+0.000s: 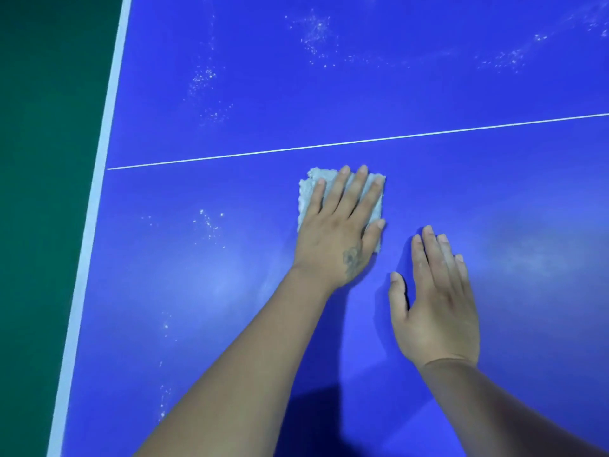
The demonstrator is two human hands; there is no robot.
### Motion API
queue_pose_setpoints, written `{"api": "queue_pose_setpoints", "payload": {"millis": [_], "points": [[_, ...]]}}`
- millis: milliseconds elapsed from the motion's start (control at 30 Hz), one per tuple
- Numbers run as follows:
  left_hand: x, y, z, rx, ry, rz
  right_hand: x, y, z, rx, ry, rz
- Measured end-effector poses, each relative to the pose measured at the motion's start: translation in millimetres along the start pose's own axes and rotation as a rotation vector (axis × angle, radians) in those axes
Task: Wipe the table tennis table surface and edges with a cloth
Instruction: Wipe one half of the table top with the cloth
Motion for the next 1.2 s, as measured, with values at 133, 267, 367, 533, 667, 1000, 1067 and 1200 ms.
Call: {"api": "queue_pose_setpoints", "payload": {"millis": [133,267,367,533,667,1000,1067,1200], "points": [[-35.4,52.9,-12.8,-0.049,-0.039,-0.008,1.1,1.2,-0.2,0.001,0.003,0.010],[-97.0,42.2,-19.9,-0.009,-0.059,-0.295,1.2,2.4,1.2,-0.008,0.013,0.015],[-118.1,2.1,-16.7,0.026,-0.035,-0.548,0.8,2.6,0.2,0.004,0.011,0.006],[-95.3,-49.0,-7.1,-0.004,0.049,-0.693,-0.6,2.7,-1.4,0.028,0.014,-0.004],[-64.1,-35.1,-2.6,0.022,0.021,-0.378,-1.0,2.5,-2.6,0.053,0.018,-0.012],[-82.3,131.0,-15.5,0.001,-0.023,-0.633,-1.1,2.4,-3.8,0.060,-0.005,-0.017],[-107.8,127.2,-18.3,0.035,-0.035,-0.710,-1.1,2.7,-4.6,0.066,-0.006,-0.019],[-160.0,83.4,-22.8,0.090,-0.013,-0.828,-2.1,3.2,-5.2,0.079,0.006,-0.018]]}}
Point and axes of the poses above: each hand's wrist, its own y-axis away from the middle knuckle, its own z-axis out of the palm, x = y × z, the point moved 6 cm from there along -y, towards the middle knuckle, and after that the axes turned 2 degrees about -z, right-handed, at the moved point
